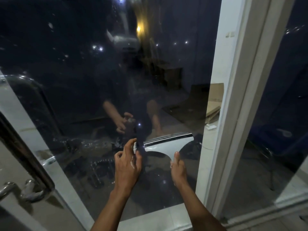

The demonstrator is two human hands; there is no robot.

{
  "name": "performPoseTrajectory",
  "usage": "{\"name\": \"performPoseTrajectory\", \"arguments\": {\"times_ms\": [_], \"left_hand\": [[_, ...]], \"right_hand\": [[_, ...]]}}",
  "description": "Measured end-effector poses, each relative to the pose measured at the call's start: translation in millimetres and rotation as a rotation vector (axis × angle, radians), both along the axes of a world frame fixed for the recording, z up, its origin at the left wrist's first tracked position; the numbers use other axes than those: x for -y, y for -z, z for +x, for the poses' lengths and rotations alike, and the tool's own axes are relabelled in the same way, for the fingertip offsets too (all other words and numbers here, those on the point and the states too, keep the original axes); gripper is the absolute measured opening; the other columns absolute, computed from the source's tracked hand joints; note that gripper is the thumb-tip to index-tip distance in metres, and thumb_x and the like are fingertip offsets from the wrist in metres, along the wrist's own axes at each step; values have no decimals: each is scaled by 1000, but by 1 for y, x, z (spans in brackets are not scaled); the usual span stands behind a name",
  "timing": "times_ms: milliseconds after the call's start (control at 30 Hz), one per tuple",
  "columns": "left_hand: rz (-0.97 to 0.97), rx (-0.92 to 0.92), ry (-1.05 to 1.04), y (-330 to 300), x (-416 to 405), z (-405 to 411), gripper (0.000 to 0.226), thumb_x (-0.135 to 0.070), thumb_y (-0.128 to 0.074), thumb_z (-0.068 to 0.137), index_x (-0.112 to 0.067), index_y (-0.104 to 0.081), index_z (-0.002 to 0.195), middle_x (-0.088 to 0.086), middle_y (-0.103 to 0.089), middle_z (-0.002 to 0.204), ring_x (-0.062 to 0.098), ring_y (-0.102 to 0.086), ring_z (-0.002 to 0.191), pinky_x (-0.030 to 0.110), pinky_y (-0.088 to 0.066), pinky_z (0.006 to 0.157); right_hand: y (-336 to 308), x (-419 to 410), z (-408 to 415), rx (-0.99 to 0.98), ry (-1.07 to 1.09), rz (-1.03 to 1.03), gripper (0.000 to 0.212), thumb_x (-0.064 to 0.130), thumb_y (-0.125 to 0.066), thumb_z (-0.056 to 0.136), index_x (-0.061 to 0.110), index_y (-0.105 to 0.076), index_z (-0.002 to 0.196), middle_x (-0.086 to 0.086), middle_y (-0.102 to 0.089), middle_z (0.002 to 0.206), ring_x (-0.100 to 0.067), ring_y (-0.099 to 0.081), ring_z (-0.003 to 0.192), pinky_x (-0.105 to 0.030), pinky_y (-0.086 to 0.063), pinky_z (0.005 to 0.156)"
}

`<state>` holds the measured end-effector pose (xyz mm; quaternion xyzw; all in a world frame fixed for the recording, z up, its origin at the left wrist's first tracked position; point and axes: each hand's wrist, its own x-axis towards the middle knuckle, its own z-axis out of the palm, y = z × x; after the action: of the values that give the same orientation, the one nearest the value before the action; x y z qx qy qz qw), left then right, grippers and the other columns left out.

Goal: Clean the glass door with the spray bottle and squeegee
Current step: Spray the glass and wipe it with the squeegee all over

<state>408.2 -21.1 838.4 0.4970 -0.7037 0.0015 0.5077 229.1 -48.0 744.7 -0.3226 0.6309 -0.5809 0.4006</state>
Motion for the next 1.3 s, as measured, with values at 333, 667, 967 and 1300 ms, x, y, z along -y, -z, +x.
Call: {"name": "performPoseTrajectory", "arguments": {"times_ms": [333, 667, 967, 1300], "left_hand": [[49, -8, 10, 12, -9, 8, 39, -21, -49, 97, -27, -41, 134, -8, -56, 86, 14, -47, 71, 38, -41, 88], [100, -48, 32, 7, -20, -9, 53, -1, -65, 93, -28, -43, 133, -10, -50, 82, 1, -27, 73, 46, -47, 82], [125, -78, 27, -1, -24, 0, 47, -10, -58, 98, -33, -38, 134, 2, -64, 92, 20, -58, 73, 43, -50, 71], [-43, -291, -37, -62, -20, 41, 38, -26, -51, 99, -43, -52, 133, 5, -71, 96, 9, -64, 72, 18, -46, 65]], "right_hand": [[60, -22, -12, 24, -88, 208, 73, 68, -24, 87, 8, -65, 85, 12, -58, 57, 1, -56, 53, -15, -45, 53], [1, -3, -10, -75, 48, 3, 60, 44, -32, 106, -6, -66, 110, -10, -66, 100, -21, -65, 93, -8, -43, 61], [39, -31, -18, -122, -44, 245, 77, 61, -23, 99, 1, -68, 114, -10, -70, 105, -23, -66, 95, -29, -48, 82], [-4, -55, -18, -557, -128, 145, 68, 64, -24, 95, 15, -72, 86, 2, -71, 88, -17, -68, 91, -25, -47, 77]]}}
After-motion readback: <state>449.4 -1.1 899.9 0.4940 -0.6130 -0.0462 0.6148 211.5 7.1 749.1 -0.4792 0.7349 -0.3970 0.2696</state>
